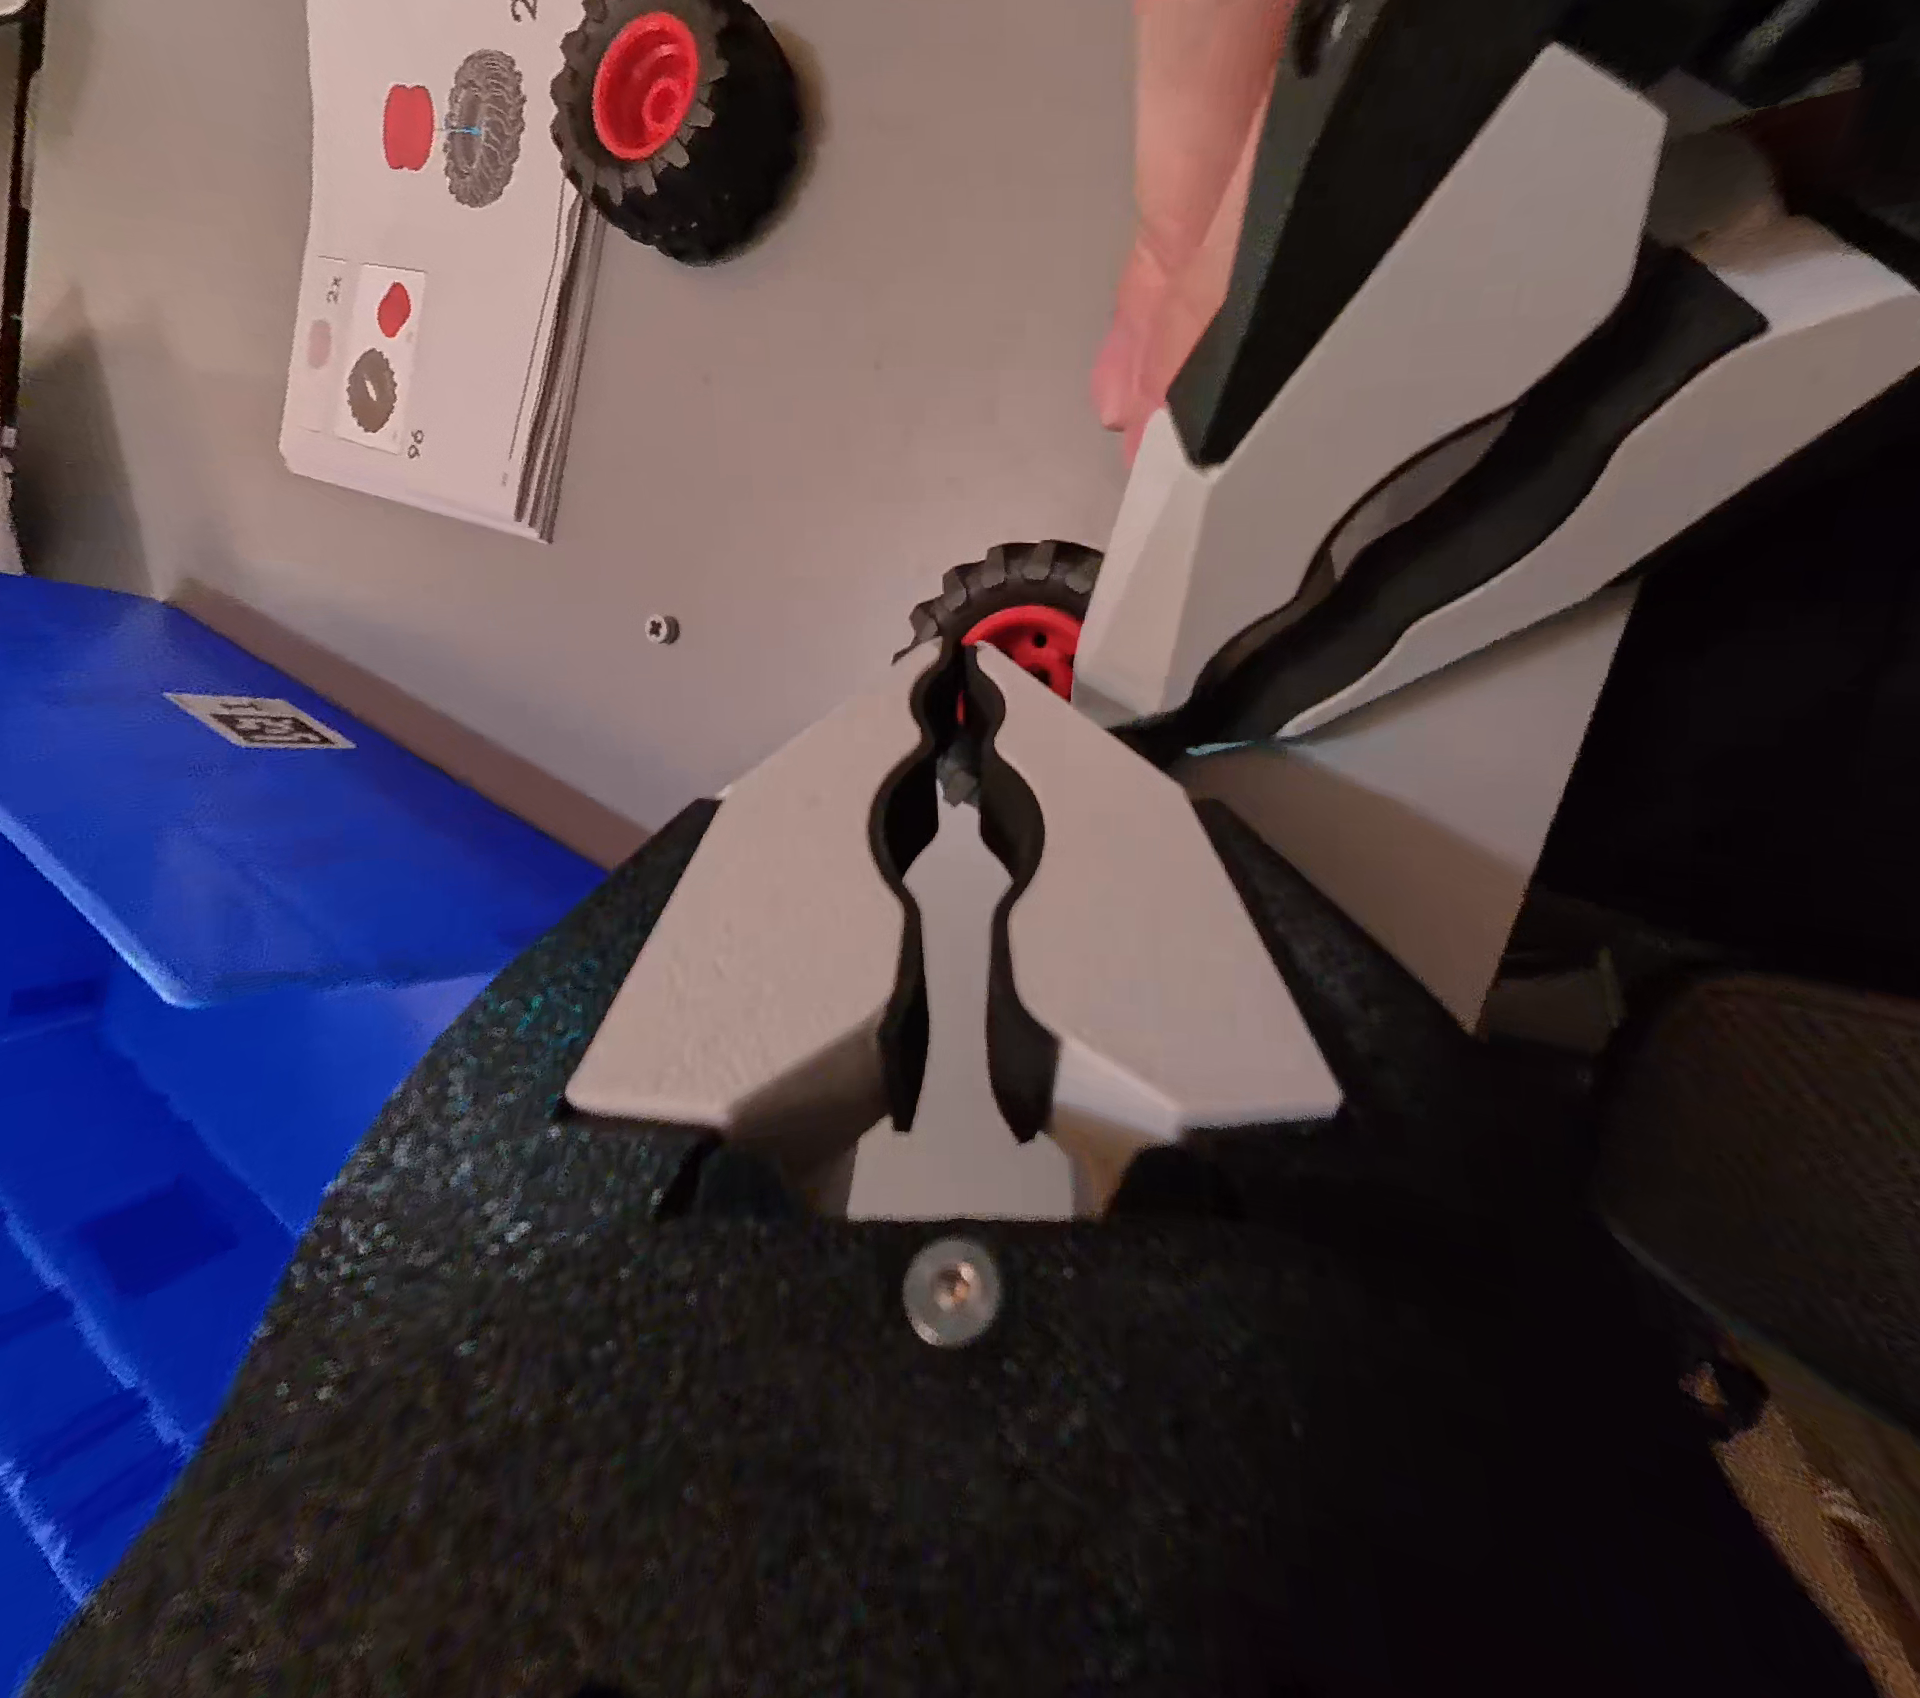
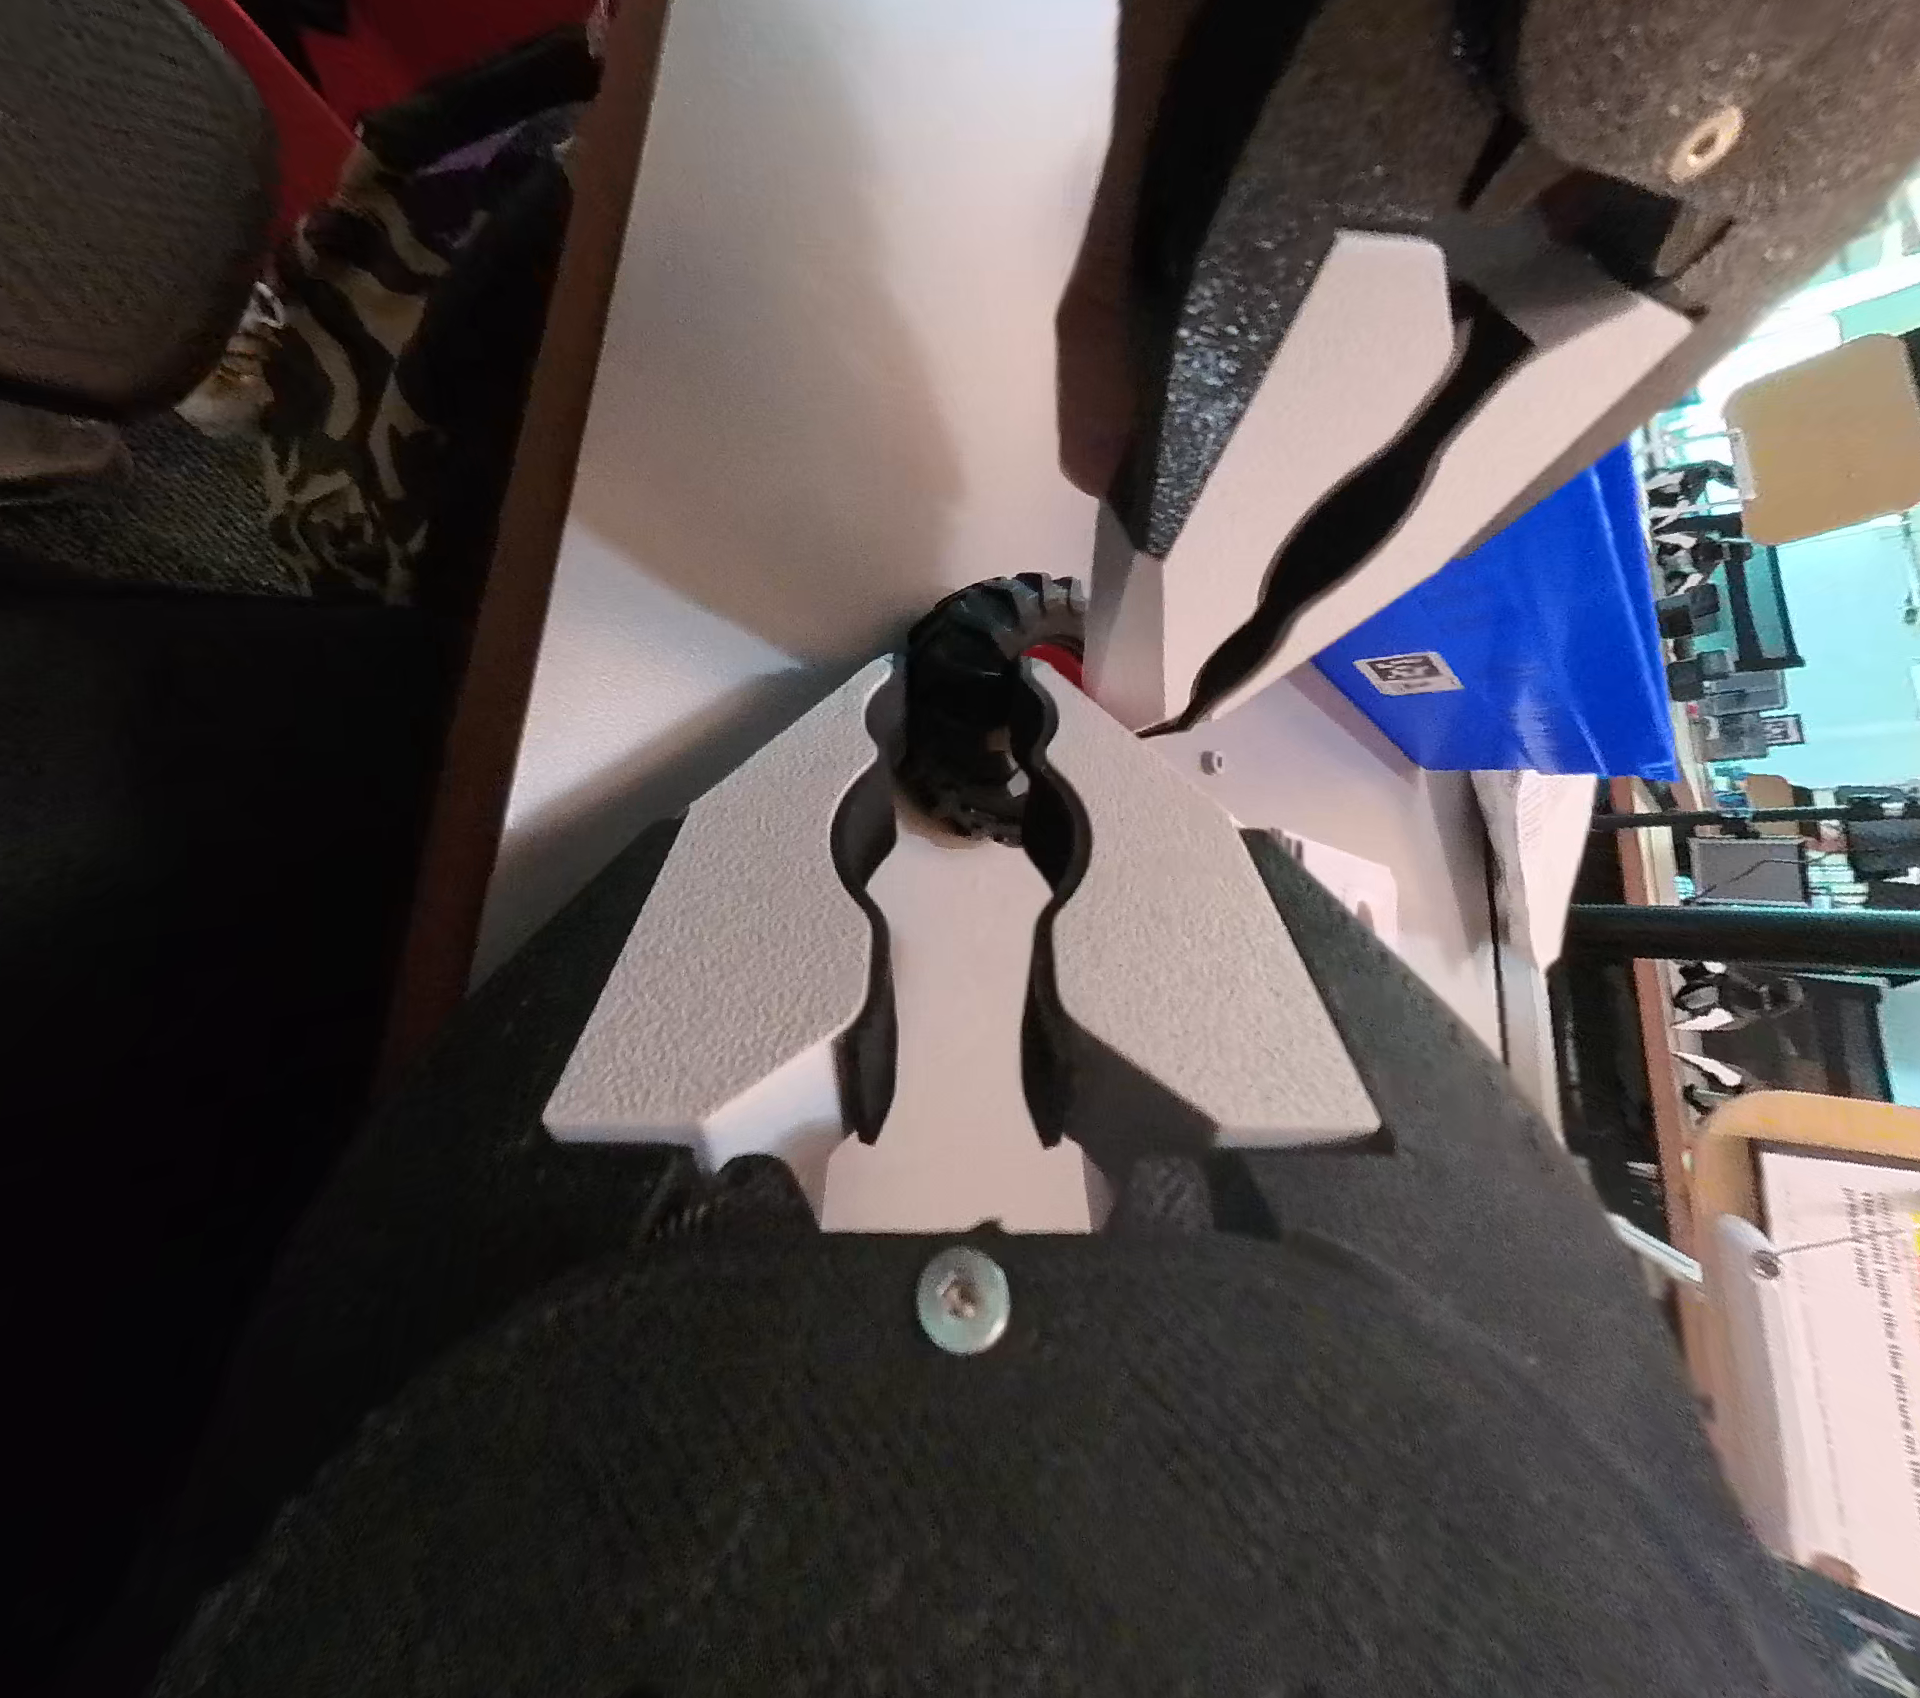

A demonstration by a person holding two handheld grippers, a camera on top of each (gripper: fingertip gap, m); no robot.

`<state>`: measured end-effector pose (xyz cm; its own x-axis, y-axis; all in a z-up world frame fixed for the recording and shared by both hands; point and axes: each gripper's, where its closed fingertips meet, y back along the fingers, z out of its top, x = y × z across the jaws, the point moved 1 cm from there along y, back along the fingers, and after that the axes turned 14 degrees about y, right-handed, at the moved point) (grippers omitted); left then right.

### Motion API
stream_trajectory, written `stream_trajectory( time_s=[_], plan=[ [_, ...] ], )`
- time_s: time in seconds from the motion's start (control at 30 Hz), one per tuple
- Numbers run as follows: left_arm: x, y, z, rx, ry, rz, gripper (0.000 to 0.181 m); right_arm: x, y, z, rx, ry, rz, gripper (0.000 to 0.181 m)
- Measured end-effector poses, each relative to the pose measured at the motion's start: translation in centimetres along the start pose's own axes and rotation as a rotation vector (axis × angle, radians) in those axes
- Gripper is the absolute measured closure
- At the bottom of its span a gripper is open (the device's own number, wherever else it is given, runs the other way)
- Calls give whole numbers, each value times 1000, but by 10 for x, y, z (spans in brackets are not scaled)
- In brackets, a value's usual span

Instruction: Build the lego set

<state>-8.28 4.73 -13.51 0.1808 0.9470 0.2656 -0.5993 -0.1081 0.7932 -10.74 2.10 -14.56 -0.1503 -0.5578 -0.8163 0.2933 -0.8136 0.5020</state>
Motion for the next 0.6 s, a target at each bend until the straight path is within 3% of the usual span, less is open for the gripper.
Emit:
stream_trajectory(
  time_s=[0.6],
  plan=[
    [-2,-6,6,45,50,-79,181,-2,-4,-1,96,137,-35,162]
  ],
)
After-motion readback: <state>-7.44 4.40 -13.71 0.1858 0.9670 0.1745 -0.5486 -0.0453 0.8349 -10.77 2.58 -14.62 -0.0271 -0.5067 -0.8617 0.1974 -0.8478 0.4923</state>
